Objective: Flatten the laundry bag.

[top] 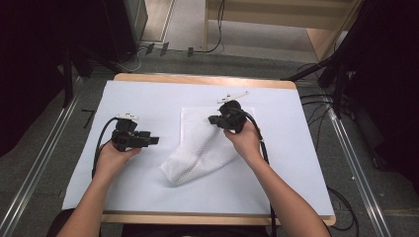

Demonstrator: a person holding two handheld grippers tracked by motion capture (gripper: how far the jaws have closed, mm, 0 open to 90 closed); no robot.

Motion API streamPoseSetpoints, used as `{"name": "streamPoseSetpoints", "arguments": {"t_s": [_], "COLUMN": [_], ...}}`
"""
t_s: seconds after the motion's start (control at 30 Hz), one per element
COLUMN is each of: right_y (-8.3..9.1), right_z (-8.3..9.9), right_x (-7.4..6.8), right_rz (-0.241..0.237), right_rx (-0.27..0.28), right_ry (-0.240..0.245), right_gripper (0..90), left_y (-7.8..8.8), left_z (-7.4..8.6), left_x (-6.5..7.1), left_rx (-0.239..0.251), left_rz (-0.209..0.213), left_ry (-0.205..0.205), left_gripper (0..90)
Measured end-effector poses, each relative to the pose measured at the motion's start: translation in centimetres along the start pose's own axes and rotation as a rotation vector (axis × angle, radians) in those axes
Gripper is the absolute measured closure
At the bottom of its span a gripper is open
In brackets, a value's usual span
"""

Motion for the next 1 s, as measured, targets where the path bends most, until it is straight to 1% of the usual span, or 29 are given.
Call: {"name": "streamPoseSetpoints", "arguments": {"t_s": [0.03,0.07,0.13,0.2,0.3,0.37,0.5,0.63,0.67,0.73,0.83,0.9,1.0], "right_y": [0.3,0.7,1.4,2.1,3.0,3.5,4.4,5.3,5.5,5.9,6.6,7.2,8.1], "right_z": [0.3,0.7,1.3,1.9,2.8,3.4,4.8,6.0,6.3,6.9,7.9,8.6,9.5], "right_x": [-0.2,-0.2,-0.4,-0.5,-0.7,-0.8,-1.0,-1.3,-1.3,-1.3,-1.4,-1.3,-1.3], "right_rz": [-0.003,-0.003,-0.008,-0.013,-0.018,-0.018,-0.020,-0.020,-0.022,-0.023,-0.021,-0.021,-0.015], "right_rx": [0.002,0.008,0.009,0.019,0.030,0.029,0.034,0.041,0.041,0.050,0.054,0.060,0.068], "right_ry": [-0.001,0.008,0.001,0.007,0.003,0.000,-0.010,-0.008,-0.015,-0.016,-0.031,-0.044,-0.051], "right_gripper": [90.0,90.0,90.0,90.0,90.0,90.0,90.0,90.0,90.0,90.0,90.0,90.0,90.0], "left_y": [-0.1,-0.1,-0.2,-0.3,-0.5,-0.7,-0.8,-1.1,-1.2,-1.4,-1.7,-1.9,-2.3], "left_z": [-0.1,-0.2,-0.3,-0.5,-0.7,-0.9,-1.1,-1.5,-1.6,-1.7,-2.1,-2.3,-2.6], "left_x": [0.1,0.2,0.3,0.5,0.7,0.8,1.0,1.4,1.5,1.7,2.1,2.4,2.9], "left_rx": [0.001,0.001,-0.003,-0.001,-0.003,0.001,-0.008,-0.006,-0.006,-0.008,-0.012,-0.016,-0.026], "left_rz": [0.002,0.003,0.004,0.006,0.008,0.011,0.008,0.017,0.014,0.020,0.025,0.029,0.035], "left_ry": [-0.001,-0.003,-0.013,-0.013,-0.021,-0.024,-0.036,-0.048,-0.052,-0.054,-0.065,-0.073,-0.091], "left_gripper": [47.5,47.5,47.5,47.5,47.5,47.5,47.6,47.6,47.6,47.6,47.6,47.6,47.5]}}
Point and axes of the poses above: each handheld gripper's, and its own axes: y roughly backward along the jaws, z roughly out of its underside, x roughly to its right, the point moved 7 cm from there along -y, roughly forward along the jaws, and after that the axes turned 13 degrees about -x, right-handed, at the moved point
